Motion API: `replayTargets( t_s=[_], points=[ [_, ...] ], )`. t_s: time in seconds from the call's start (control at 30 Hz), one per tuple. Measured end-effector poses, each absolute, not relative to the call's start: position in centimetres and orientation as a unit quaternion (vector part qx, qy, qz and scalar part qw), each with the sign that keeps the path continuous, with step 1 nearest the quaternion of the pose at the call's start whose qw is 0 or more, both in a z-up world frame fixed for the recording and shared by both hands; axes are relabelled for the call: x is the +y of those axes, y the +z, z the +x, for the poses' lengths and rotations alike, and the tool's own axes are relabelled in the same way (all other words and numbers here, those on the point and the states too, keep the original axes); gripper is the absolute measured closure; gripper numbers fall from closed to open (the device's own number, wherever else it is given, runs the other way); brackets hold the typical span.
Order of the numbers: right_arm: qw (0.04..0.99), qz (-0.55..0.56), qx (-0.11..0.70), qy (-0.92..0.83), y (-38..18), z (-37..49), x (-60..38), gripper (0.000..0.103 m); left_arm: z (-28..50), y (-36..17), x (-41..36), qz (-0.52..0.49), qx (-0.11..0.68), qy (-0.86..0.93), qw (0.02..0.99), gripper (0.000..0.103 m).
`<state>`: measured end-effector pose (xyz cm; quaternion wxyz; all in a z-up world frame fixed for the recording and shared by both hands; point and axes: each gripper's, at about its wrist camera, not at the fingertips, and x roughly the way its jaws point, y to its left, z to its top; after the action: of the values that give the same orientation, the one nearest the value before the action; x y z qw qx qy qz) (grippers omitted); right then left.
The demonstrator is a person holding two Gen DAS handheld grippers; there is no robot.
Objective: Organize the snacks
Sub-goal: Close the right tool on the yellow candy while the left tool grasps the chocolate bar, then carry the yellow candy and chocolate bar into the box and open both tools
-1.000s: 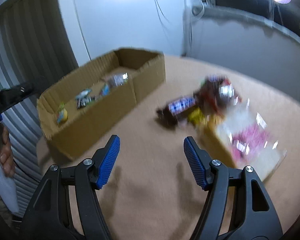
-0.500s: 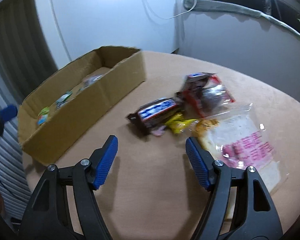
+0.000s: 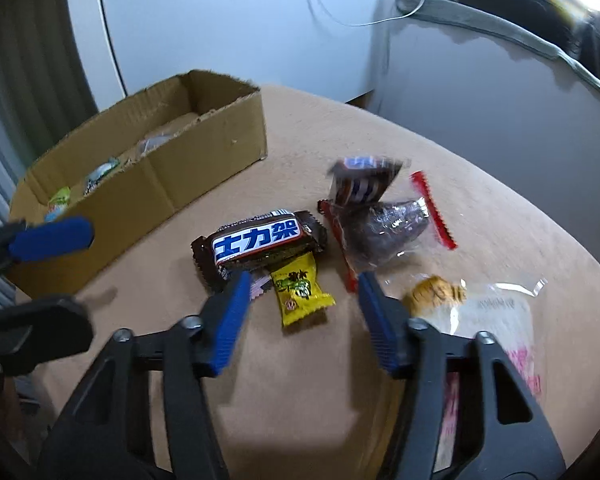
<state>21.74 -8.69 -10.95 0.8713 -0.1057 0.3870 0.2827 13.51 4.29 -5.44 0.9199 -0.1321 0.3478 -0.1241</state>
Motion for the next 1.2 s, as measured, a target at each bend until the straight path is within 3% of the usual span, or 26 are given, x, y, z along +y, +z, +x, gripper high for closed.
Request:
replayTargets(
  t_s=[0.03, 0.1, 0.7, 0.83, 0.87, 0.97, 1.03, 1.2],
  points=[
    [0.868, -0.107, 0.389, 0.289, -11.1, 22.0, -8.6, 0.056, 13.8, -5.5, 4.2, -0.134, 0.349, -0.123, 0.919, 0.028],
    [0.861, -0.106, 0.395, 0.301, -11.4, 22.2, -8.5, 0.079, 14.2, -5.5, 4.0, -0.133, 0.343, -0.121, 0.922, 0.028],
    [0.875, -0.045, 0.386, 0.289, -11.4, 19.4, -13.1, 0.079, 17.6, -5.8, -1.0, 0.015, 0.323, -0.138, 0.936, 0.031],
    [0.875, -0.041, 0.385, 0.290, -11.4, 19.4, -13.2, 0.079, 19.6, -7.3, -1.2, 0.024, 0.359, -0.135, 0.923, 0.031],
    [0.875, -0.039, 0.384, 0.291, -11.4, 19.4, -13.2, 0.079, 20.4, -8.0, -0.9, 0.017, 0.378, -0.132, 0.916, 0.032],
    [0.875, -0.034, 0.382, 0.294, -11.4, 19.3, -13.6, 0.079, 21.2, -8.8, -0.2, -0.007, 0.406, -0.135, 0.904, 0.050],
    [0.875, -0.030, 0.382, 0.295, -11.4, 19.3, -13.8, 0.079, 21.5, -9.1, 0.5, -0.023, 0.417, -0.132, 0.899, 0.075],
    [0.876, -0.028, 0.381, 0.296, -11.4, 19.3, -14.0, 0.079, 21.2, -9.2, 0.4, -0.024, 0.416, -0.139, 0.898, 0.076]
  ],
)
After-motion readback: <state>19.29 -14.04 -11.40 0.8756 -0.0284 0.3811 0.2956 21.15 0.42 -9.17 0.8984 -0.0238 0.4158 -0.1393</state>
